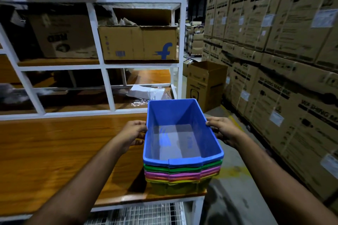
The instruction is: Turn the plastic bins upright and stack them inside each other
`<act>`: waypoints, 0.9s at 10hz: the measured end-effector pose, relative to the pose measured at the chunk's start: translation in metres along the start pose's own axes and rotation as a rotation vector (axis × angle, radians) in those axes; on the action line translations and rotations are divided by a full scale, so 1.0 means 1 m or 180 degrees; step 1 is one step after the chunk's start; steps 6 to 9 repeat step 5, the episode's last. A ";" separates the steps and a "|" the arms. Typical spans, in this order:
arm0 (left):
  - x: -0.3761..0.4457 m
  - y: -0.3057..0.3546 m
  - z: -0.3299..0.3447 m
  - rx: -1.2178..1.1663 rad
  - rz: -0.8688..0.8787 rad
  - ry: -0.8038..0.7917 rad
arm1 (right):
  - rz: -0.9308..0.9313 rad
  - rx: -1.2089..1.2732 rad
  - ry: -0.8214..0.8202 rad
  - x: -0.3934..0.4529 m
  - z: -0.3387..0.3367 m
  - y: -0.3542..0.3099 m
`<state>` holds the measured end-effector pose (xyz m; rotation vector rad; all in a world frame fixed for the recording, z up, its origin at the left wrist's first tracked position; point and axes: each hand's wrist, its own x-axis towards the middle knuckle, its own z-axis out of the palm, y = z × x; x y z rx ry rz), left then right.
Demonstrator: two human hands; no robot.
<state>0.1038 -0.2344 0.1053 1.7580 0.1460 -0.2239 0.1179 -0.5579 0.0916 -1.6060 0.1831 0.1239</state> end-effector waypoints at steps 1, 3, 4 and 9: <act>-0.001 -0.004 0.003 0.0032 0.0063 0.0021 | -0.0016 -0.0023 -0.0083 -0.004 0.000 0.001; -0.012 -0.010 0.009 0.0099 0.0205 0.0165 | -0.0120 -0.0138 -0.0121 -0.015 0.001 0.005; -0.021 -0.010 0.007 0.0172 0.0250 0.0285 | -0.0370 -0.0723 0.0116 -0.017 0.010 0.002; -0.024 -0.018 0.005 0.0347 0.0419 0.0533 | -0.0898 -0.1975 0.0682 -0.016 0.017 -0.009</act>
